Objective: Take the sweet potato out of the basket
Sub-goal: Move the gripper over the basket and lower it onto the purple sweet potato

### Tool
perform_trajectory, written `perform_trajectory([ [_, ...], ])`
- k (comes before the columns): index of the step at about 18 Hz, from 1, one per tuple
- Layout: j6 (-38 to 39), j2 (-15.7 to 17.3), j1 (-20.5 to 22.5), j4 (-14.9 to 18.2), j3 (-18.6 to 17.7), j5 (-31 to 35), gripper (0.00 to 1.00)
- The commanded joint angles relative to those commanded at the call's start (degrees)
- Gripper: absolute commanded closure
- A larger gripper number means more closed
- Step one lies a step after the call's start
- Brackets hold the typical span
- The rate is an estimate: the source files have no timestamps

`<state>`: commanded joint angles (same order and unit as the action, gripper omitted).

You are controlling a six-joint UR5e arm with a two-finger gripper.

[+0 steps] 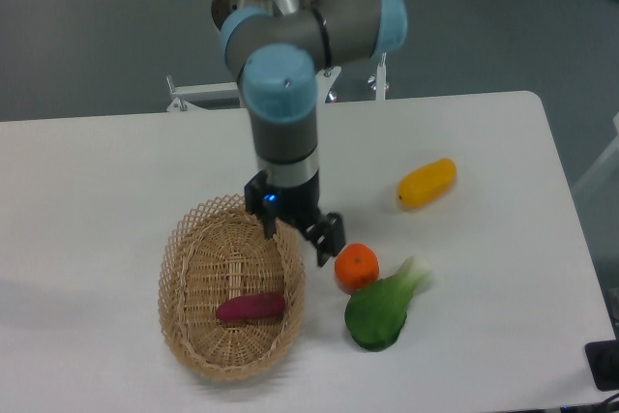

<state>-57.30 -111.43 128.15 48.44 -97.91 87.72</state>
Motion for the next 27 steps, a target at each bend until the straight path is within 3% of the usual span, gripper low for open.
perform_trajectory([
  [6,-0.2,-5.5,-2.2,-1.6,1.0,0.2,0.00],
  [15,0.0,-9.5,-4.0,-1.7,2.7,0.8,0.00],
  [17,0.0,-10.2,-4.1,-1.6,3.5,1.4,0.12],
  [19,0.0,-10.2,-4.1,-1.7,3.6,1.7,0.36],
  [22,-0.1,-10.0,-4.1,-1.6,3.6,1.8,0.61],
  [23,-0.2,-9.9,-4.1,-1.6,3.6,1.9,0.67],
  [27,-0.2,-9.4,-4.1,-1.5,3.6,2.1,0.72],
])
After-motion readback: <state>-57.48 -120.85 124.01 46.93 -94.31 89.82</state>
